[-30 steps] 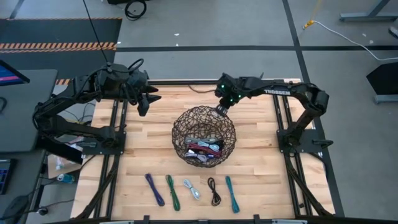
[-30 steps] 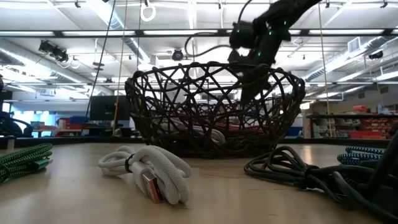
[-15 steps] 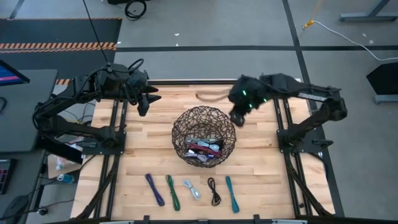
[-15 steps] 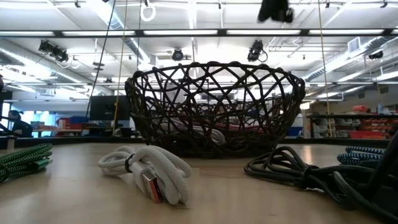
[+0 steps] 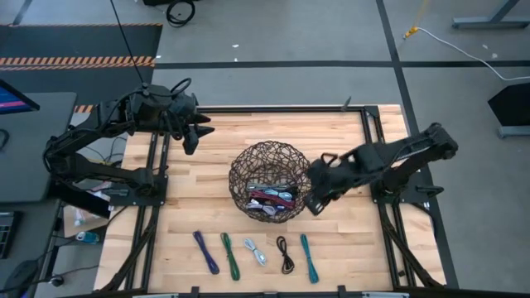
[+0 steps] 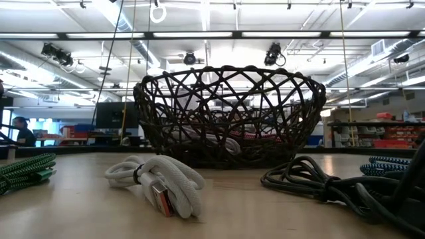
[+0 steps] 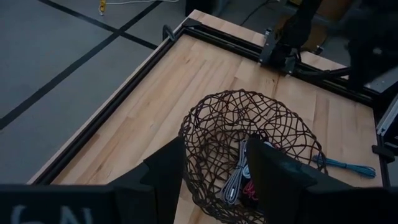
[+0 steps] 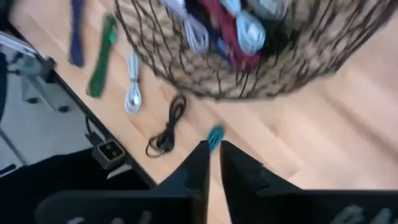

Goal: Pick and place USB-C Cables
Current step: Put the blue charger cable into the black mesh basket

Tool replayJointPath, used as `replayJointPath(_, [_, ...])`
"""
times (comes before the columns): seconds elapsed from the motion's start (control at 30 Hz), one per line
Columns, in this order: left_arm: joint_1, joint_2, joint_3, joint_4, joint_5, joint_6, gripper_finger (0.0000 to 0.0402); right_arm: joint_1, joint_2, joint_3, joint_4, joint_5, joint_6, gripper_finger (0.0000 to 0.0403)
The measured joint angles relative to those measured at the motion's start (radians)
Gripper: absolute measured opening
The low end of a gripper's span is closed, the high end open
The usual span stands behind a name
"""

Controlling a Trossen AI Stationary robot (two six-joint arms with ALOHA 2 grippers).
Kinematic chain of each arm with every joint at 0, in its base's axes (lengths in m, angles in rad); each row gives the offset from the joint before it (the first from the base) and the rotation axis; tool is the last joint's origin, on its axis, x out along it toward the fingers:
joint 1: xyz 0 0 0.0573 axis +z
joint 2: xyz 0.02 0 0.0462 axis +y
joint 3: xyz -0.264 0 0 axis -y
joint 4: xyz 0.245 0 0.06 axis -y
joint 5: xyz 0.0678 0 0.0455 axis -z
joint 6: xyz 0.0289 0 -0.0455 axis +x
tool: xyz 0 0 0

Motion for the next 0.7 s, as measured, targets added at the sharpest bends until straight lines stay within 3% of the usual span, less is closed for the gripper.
replayJointPath(0.47, [0.000,0.000,0.000,0.000,0.000,0.000,0.0180,0.114,0.294,-0.001,0.088,-0.286,0.131,0.0198])
replayJointPath(0.7, [0.000,0.000,0.000,0.000,0.000,0.000,0.0180,0.191,0.396,-0.001,0.272,-0.295,0.273,0.0229])
